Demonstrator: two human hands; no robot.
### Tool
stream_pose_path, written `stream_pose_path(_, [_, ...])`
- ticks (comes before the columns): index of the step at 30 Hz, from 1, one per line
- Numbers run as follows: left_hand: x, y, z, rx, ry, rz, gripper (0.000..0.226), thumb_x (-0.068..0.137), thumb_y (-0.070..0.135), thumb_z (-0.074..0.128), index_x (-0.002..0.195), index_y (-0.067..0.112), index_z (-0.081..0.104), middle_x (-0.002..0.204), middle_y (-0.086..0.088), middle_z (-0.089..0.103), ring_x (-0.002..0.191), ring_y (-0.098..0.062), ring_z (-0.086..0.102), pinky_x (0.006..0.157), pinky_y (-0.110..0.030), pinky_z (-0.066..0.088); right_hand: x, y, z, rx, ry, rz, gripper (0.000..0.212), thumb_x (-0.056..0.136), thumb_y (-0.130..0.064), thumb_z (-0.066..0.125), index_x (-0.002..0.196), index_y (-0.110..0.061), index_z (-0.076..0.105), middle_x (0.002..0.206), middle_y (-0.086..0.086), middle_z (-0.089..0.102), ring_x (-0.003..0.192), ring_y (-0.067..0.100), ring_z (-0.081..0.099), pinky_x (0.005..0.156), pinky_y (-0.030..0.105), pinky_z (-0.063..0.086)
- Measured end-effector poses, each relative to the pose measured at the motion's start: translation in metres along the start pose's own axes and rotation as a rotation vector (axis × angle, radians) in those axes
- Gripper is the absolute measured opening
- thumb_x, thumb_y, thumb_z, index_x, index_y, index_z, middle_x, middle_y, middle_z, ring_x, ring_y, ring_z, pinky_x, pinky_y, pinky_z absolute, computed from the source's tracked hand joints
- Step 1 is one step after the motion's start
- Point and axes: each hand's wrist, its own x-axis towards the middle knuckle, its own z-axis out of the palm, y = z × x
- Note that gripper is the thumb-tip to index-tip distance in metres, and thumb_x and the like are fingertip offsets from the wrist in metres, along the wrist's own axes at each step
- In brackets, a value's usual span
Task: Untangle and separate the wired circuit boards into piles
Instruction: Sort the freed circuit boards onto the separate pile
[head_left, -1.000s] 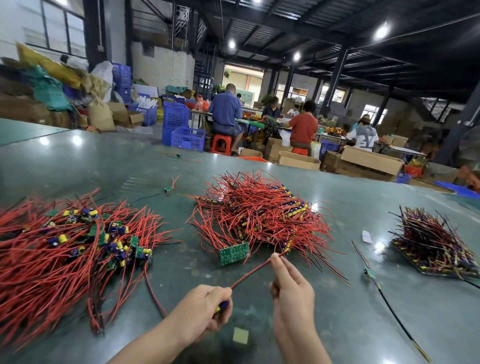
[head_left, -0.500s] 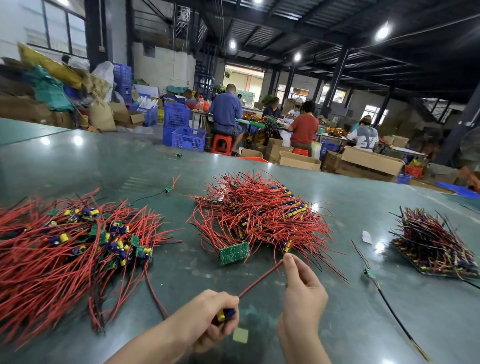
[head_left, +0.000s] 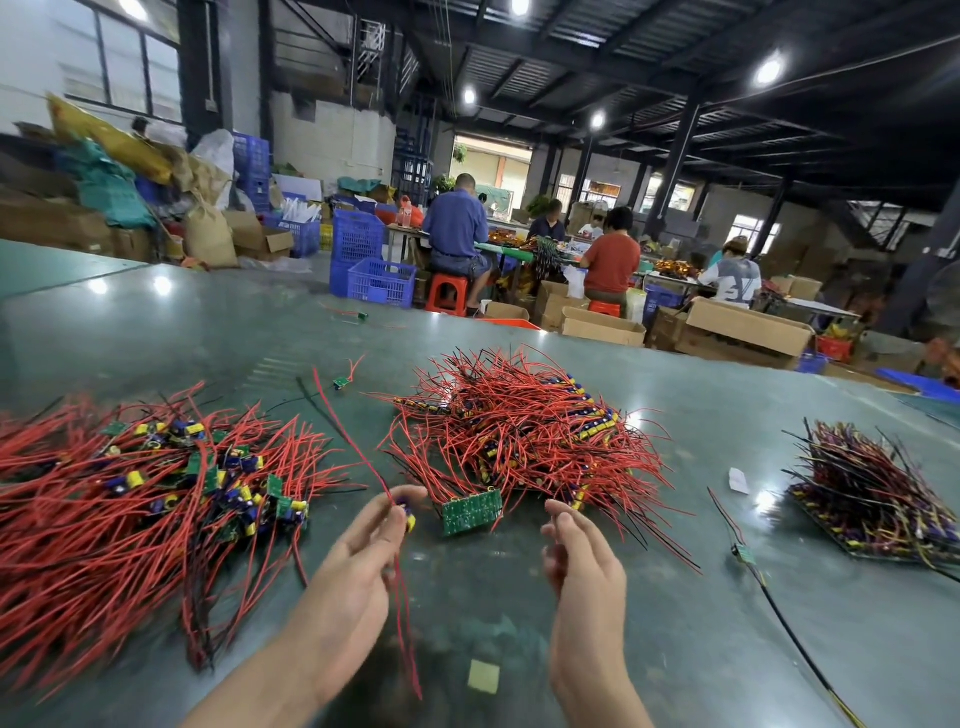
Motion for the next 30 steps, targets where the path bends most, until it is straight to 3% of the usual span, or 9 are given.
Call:
stream_pose_path(4, [0.001, 0.0, -0.004, -0.145, -0.006, 0.079, 0.031, 0.07, 0.012, 0.064, 0.099, 0.017, 0.074, 0.07, 0.001, 0.058, 0.067, -0.008, 0.052, 0.061, -0.015, 0.049, -0.016, -0.007, 0.008, -0.123, -0.275, -0.07, 0.038, 0.092, -0.022, 0.051, 0.064, -0.009, 0.074, 0.057, 0.005, 0.063, 0.049, 0.009, 0.044, 0.045, 0.014, 0.034])
stream_pose_path(7, [-0.002, 0.0, -0.002, -0.013, -0.018, 0.167, 0.038, 0.053, 0.022, 0.083, 0.091, 0.025, 0.077, 0.076, 0.0, 0.071, 0.07, -0.004, 0.063, 0.07, -0.011, 0.052, -0.024, -0.003, 0.017, -0.244, -0.468, 0.011, 0.044, 0.091, -0.032, 0.05, 0.065, -0.007, 0.075, 0.061, 0.009, 0.069, 0.044, 0.009, 0.045, 0.044, 0.017, 0.034])
stream_pose_path(11, [-0.007, -0.003, 0.0, 0.325, -0.051, 0.242, 0.037, 0.055, 0.012, 0.078, 0.089, 0.028, 0.077, 0.087, -0.004, 0.072, 0.074, -0.012, 0.058, 0.074, -0.024, 0.046, -0.028, 0.001, 0.022, -0.179, -0.468, 0.125, 0.029, 0.084, -0.032, 0.055, 0.078, -0.012, 0.076, 0.066, 0.003, 0.069, 0.046, 0.01, 0.047, 0.048, 0.019, 0.034])
stream_pose_path(14, [-0.009, -0.009, -0.002, 0.536, -0.162, 0.316, 0.046, 0.064, -0.004, 0.079, 0.086, 0.036, 0.077, 0.092, 0.013, 0.068, 0.071, 0.002, 0.051, 0.069, -0.019, 0.037, -0.025, 0.001, 0.018, -0.069, -0.46, 0.183, 0.026, 0.07, -0.032, 0.064, 0.08, -0.011, 0.077, 0.066, 0.003, 0.062, 0.05, 0.008, 0.045, 0.054, 0.02, 0.037])
stream_pose_path(18, [-0.009, -0.01, -0.004, 0.454, -0.238, 0.248, 0.039, 0.067, -0.011, 0.074, 0.084, 0.024, 0.079, 0.085, 0.012, 0.061, 0.082, -0.007, 0.053, 0.077, -0.029, 0.037, -0.023, 0.003, 0.017, 0.079, -0.503, 0.342, 0.02, 0.07, -0.017, 0.067, 0.084, -0.006, 0.077, 0.075, 0.009, 0.066, 0.054, 0.008, 0.049, 0.053, 0.015, 0.043])
stream_pose_path(22, [-0.01, -0.008, -0.002, 0.249, -0.219, 0.152, 0.061, 0.072, -0.034, 0.038, 0.084, 0.011, 0.077, 0.084, 0.001, 0.065, 0.082, -0.02, 0.056, 0.078, -0.033, 0.044, -0.024, 0.002, 0.017, 0.137, -0.565, 0.415, 0.023, 0.069, -0.016, 0.066, 0.087, -0.006, 0.077, 0.075, 0.008, 0.069, 0.05, 0.006, 0.047, 0.049, 0.013, 0.042])
stream_pose_path(26, [-0.004, -0.004, 0.001, -0.043, -0.118, -0.115, 0.043, 0.064, -0.008, 0.047, 0.097, 0.011, 0.068, 0.078, -0.007, 0.065, 0.067, -0.018, 0.064, 0.06, -0.03, 0.053, -0.024, 0.005, 0.018, 0.111, -0.507, 0.386, 0.022, 0.071, -0.015, 0.066, 0.088, -0.005, 0.076, 0.068, 0.005, 0.065, 0.047, 0.006, 0.047, 0.054, 0.018, 0.044])
stream_pose_path(28, [-0.007, -0.006, 0.004, -0.022, -0.129, -0.195, 0.02, 0.075, 0.006, 0.056, 0.095, 0.008, 0.057, 0.074, -0.009, 0.065, 0.064, -0.022, 0.065, 0.058, -0.035, 0.055, -0.024, 0.007, 0.019, -0.03, -0.451, 0.252, 0.014, 0.081, -0.008, 0.064, 0.09, -0.008, 0.074, 0.061, 0.001, 0.06, 0.046, 0.004, 0.046, 0.057, 0.022, 0.044])
stream_pose_path(30, [-0.011, -0.008, 0.004, 0.067, -0.144, -0.208, 0.026, 0.071, 0.012, 0.068, 0.091, 0.003, 0.055, 0.072, -0.01, 0.062, 0.061, -0.02, 0.064, 0.056, -0.034, 0.056, -0.025, 0.007, 0.019, -0.191, -0.426, 0.098, 0.015, 0.086, -0.003, 0.062, 0.088, -0.012, 0.074, 0.057, -0.006, 0.062, 0.048, -0.001, 0.049, 0.055, 0.015, 0.041])
